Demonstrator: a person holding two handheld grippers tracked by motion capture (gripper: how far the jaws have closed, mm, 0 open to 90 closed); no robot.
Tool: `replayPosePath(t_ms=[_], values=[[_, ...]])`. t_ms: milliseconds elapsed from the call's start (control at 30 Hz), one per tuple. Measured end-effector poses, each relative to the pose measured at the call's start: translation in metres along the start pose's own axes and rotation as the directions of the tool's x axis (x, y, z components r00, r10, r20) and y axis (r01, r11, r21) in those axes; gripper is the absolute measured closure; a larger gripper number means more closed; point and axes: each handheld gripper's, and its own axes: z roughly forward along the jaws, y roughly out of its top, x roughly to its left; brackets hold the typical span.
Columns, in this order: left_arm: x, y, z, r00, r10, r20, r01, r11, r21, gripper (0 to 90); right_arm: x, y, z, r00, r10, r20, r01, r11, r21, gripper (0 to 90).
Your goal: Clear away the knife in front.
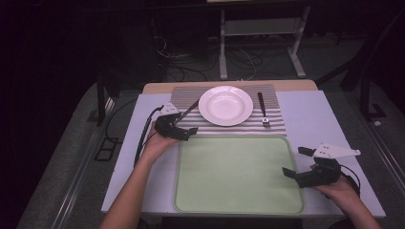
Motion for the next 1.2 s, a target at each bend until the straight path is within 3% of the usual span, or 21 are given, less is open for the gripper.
replayPosePath(t_ms=[233, 500, 667, 800, 967, 1200], values=[[0.012, 0.008, 0.016, 1.0000, -0.010, -0.001, 0.010, 0.9999, 0.004, 6.1, 0.001, 0.000, 0.001, 1.0000, 0.000, -0.003, 0.000, 1.000, 0.003, 0.4], [0.031, 0.013, 0.034, 0.9985, -0.044, -0.032, 0.044, 0.9990, 0.000, 12.7, 0.000, -0.001, 0.000, 0.9999, 0.012, 0.003, -0.012, 1.000, -0.002, 0.4], [0.044, 0.016, 0.046, 0.9963, -0.060, -0.062, 0.061, 0.9979, 0.021, 17.1, -0.001, -0.001, 0.000, 0.9999, 0.015, 0.006, -0.015, 1.000, -0.002, 0.4], [0.054, 0.019, 0.055, 0.9943, -0.059, -0.089, 0.063, 0.9973, 0.038, 24.3, -0.001, 0.000, 0.000, 0.9999, 0.016, 0.005, -0.016, 1.000, -0.003, 0.4], [0.067, 0.023, 0.065, 0.9896, -0.054, -0.133, 0.062, 0.9964, 0.057, 41.8, -0.001, 0.000, -0.001, 0.9998, 0.020, 0.003, -0.020, 1.000, -0.006, 0.4], [0.079, 0.021, 0.081, 0.9882, -0.074, -0.134, 0.091, 0.9881, 0.124, 54.8, -0.001, -0.001, -0.001, 0.9999, 0.017, 0.001, -0.017, 1.000, -0.006, 1.1]])
